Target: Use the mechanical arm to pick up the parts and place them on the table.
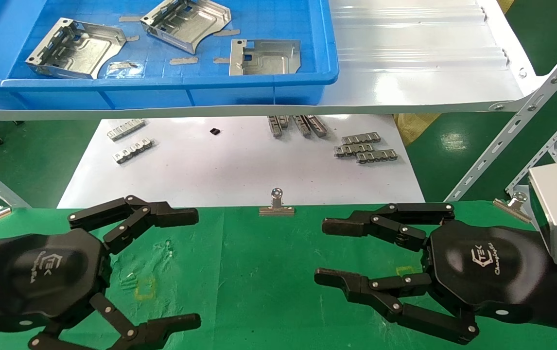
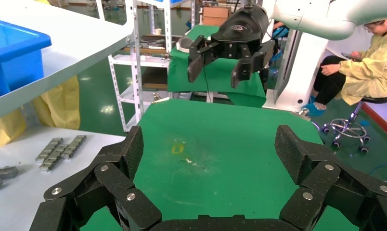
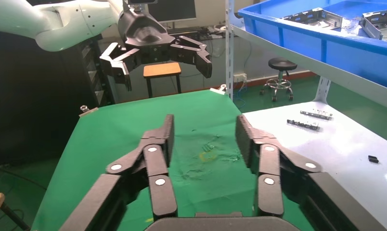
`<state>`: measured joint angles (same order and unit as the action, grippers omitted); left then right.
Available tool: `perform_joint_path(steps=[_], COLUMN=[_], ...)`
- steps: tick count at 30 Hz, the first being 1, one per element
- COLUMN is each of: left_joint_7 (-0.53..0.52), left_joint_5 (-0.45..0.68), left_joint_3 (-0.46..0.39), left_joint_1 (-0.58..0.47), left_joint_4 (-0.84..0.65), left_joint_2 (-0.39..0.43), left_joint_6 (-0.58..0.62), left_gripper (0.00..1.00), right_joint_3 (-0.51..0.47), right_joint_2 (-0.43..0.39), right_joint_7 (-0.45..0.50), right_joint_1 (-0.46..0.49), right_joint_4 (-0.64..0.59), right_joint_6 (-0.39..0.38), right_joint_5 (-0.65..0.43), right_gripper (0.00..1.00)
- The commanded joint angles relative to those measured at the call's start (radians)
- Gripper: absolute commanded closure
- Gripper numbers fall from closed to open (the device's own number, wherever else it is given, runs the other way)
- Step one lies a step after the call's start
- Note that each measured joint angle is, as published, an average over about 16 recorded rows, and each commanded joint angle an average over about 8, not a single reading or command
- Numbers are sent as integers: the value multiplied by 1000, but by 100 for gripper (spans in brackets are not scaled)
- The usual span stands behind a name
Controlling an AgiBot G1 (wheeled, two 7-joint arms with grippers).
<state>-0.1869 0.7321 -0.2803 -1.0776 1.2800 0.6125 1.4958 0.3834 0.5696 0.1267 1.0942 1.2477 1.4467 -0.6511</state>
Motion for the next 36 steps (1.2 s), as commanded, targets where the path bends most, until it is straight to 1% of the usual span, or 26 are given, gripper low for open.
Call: perform_joint_path(steps=[1, 16, 18, 20, 23, 27, 32, 36], left_joint_7=[0, 1, 5, 4, -2, -15, 7, 48], left_joint_5=[0, 0, 5, 19, 59, 142, 279, 394], left_joint_3=[0, 1, 2, -1, -13, -48, -109, -153], left_joint_1=[0, -2, -14, -48, -146, -347, -610, -774], left_joint_4=[0, 2, 5, 6, -11, -118, -393, -643], left_joint_2=[0, 0, 3, 12, 44, 127, 265, 376], left_joint_6=[0, 0, -2, -7, -15, -28, -69, -177], left_gripper=[0, 0, 0, 0, 0, 0, 0, 0], right_joint_3=[0, 0, 0, 0, 0, 0, 0, 0], right_joint_2=[0, 0, 0, 0, 0, 0, 0, 0], right_joint_7=[0, 0, 0, 0, 0, 0, 0, 0], right_joint_1=[0, 0, 0, 0, 0, 0, 0, 0], right_joint_4=[0, 0, 0, 0, 0, 0, 0, 0], right_joint_6=[0, 0, 0, 0, 0, 0, 0, 0], right_joint_5=[0, 0, 0, 0, 0, 0, 0, 0], right_gripper=[100, 100, 100, 100, 100, 100, 100, 100])
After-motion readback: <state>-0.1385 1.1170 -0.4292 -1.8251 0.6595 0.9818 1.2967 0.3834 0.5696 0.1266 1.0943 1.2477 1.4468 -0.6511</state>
